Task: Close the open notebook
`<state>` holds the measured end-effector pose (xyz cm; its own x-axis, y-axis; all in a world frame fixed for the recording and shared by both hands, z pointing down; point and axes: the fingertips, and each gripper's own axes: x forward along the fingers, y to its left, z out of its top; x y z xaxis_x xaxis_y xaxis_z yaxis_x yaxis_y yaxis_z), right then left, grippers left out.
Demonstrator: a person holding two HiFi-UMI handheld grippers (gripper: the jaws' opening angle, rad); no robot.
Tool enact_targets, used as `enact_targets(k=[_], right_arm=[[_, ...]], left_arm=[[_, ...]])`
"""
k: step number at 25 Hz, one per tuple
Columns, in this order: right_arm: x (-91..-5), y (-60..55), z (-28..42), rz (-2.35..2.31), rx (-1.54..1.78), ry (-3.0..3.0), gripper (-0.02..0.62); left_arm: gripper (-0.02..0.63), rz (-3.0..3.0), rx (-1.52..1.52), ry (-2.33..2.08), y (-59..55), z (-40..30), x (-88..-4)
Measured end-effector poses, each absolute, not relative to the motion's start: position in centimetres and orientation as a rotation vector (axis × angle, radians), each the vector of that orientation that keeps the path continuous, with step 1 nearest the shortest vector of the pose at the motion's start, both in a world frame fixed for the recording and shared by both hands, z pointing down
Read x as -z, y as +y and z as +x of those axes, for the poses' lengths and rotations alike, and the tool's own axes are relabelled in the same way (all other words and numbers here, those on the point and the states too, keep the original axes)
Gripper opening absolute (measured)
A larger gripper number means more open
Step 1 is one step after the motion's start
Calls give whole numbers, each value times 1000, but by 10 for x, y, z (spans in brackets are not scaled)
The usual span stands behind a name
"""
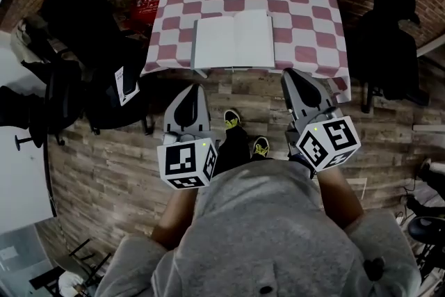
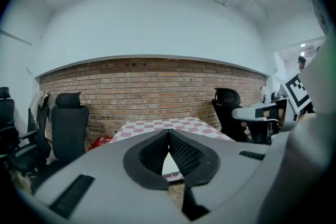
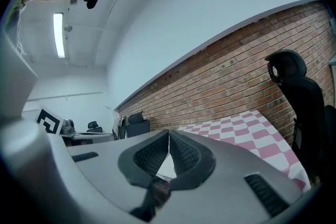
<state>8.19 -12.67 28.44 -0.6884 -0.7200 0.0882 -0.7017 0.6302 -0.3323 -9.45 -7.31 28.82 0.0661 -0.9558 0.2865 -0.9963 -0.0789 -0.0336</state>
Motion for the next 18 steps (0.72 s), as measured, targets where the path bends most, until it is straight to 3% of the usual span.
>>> enact_targets(k=[18], right_arm=[[-311, -160, 48, -1214, 617, 2867, 26]], left_arm=[[12, 2043, -393, -1969, -115, -137, -342]])
